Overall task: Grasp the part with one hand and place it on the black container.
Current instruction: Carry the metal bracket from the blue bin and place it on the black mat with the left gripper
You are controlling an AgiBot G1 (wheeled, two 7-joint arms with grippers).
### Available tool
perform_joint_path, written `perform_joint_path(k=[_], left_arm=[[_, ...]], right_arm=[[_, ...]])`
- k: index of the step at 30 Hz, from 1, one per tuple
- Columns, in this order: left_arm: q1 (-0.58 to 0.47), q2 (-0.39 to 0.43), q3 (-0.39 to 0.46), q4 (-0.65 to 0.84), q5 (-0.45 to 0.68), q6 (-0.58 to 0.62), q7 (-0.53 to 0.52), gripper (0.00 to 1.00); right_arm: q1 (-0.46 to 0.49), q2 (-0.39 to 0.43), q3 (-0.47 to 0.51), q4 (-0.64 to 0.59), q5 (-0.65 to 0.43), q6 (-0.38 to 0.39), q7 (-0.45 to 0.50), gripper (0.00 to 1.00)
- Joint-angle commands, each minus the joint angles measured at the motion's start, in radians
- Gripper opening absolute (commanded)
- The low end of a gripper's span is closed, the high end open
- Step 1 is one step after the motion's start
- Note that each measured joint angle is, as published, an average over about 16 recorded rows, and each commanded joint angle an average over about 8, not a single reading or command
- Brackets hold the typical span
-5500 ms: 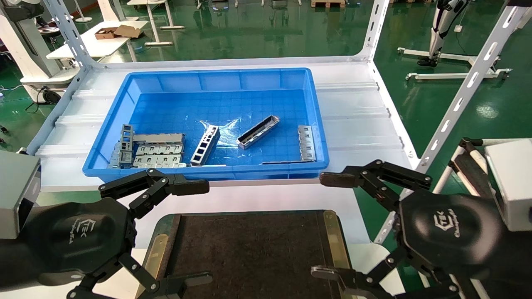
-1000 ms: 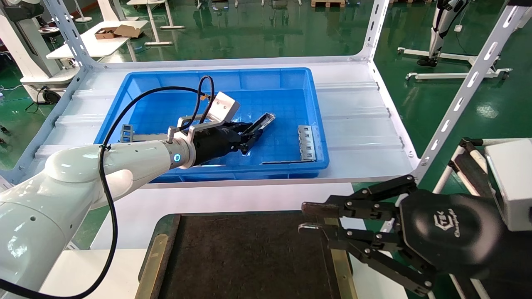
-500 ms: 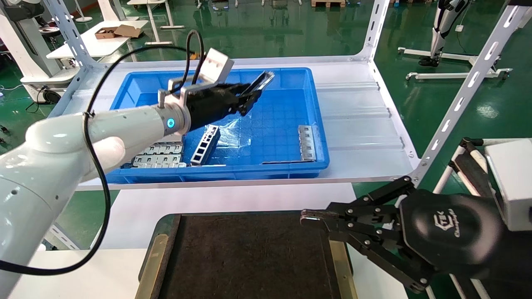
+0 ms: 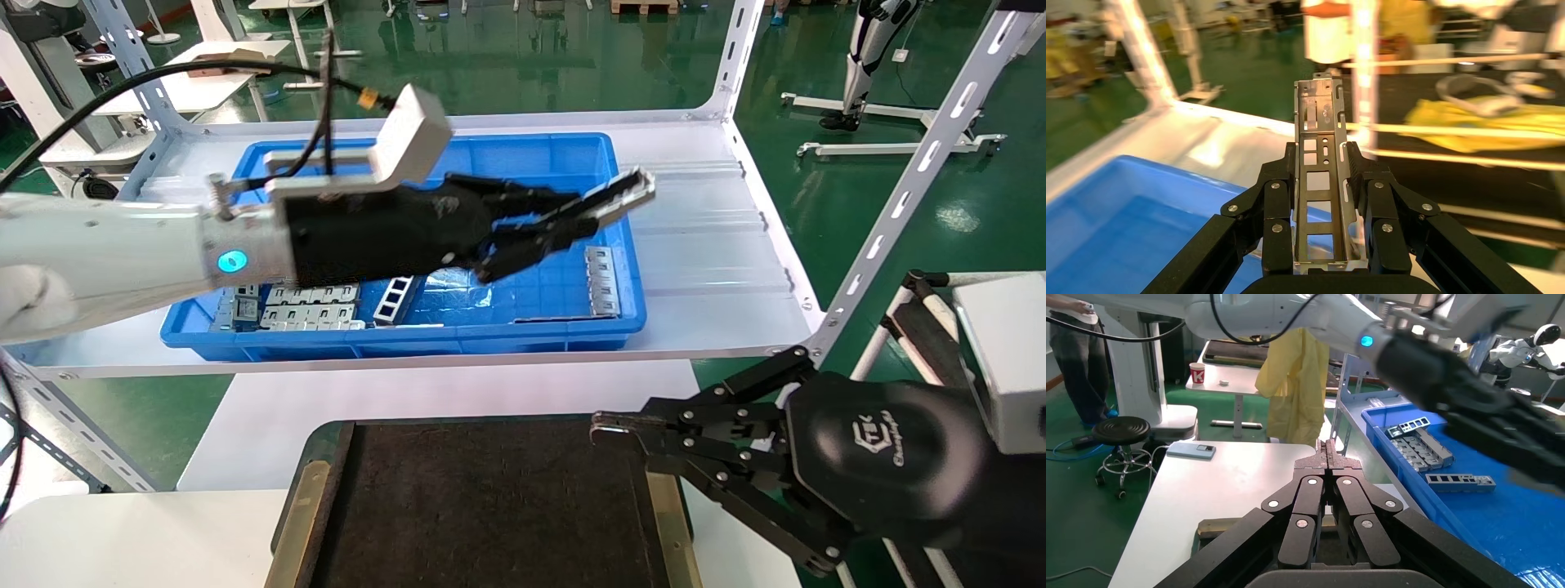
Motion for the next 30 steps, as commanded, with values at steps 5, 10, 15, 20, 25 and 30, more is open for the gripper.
perform_joint_path(k=[5,10,15,20,25,30], left_arm=[[0.069,-0.121,-0.004,-0.196,-0.026,0.064,-0.064,0.00],[0.169,-0.227,-0.013,-0.403,-0.047,-0.007,-0.140,0.00],[0.281,-0.326,-0.015,-0.578,-0.054,-0.120,-0.211,0.00],[0.390,-0.396,0.001,-0.689,-0.053,-0.207,-0.269,0.00],[0.495,-0.422,0.029,-0.740,-0.053,-0.278,-0.308,0.00],[0.593,-0.414,0.057,-0.747,-0.048,-0.378,-0.341,0.00]], right_arm=[[0.000,0.000,0.000,0.000,0.000,0.000,0.000,0.00],[0.000,0.000,0.000,0.000,0.000,0.000,0.000,0.00],[0.000,0.000,0.000,0.000,0.000,0.000,0.000,0.00],[0.000,0.000,0.000,0.000,0.000,0.000,0.000,0.00],[0.000,0.000,0.000,0.000,0.000,0.000,0.000,0.00],[0.000,0.000,0.000,0.000,0.000,0.000,0.000,0.00]])
